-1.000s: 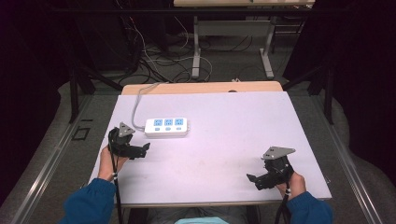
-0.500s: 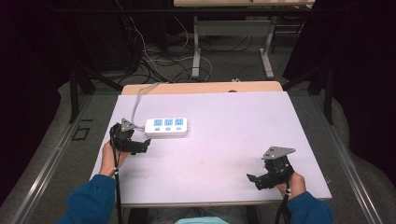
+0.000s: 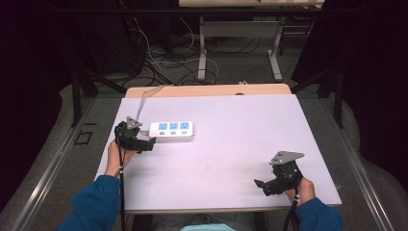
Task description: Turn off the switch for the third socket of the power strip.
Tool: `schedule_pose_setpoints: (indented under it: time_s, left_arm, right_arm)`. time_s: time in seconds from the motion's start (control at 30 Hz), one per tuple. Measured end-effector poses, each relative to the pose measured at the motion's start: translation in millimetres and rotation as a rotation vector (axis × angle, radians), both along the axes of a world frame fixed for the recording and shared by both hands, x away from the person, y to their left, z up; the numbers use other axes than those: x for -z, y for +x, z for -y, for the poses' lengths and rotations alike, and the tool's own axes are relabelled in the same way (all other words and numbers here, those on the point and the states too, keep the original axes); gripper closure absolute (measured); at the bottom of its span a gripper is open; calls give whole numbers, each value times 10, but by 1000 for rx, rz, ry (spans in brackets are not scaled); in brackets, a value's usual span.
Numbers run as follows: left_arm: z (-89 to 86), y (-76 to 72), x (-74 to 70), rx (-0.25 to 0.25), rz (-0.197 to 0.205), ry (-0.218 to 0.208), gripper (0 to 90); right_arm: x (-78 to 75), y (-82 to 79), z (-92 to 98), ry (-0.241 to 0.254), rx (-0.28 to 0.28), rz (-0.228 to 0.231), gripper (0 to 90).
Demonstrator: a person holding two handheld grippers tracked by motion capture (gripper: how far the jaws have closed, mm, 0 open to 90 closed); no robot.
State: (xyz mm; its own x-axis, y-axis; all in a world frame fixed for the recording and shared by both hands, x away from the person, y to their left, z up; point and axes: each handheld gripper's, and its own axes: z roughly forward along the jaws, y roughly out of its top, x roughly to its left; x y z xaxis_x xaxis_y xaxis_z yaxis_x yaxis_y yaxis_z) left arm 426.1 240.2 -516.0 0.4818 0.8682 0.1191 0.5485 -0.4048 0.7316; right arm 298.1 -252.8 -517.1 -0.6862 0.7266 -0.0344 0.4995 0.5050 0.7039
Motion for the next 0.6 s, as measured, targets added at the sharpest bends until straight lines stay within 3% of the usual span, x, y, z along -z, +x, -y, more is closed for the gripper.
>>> schedule_pose_setpoints:
  time_s: [0.4,0.43,0.6]
  left_arm:
    - [4,144,7,-21,-4,3,6]
    - [9,152,14,-27,10,2,10]
    - [34,193,10,-17,1,-8,67]
  right_arm:
    - [-1,2,5,2,-4,-3,6]
    - [0,3,4,1,-4,-2,6]
    - [1,3,1,2,-2,-5,7]
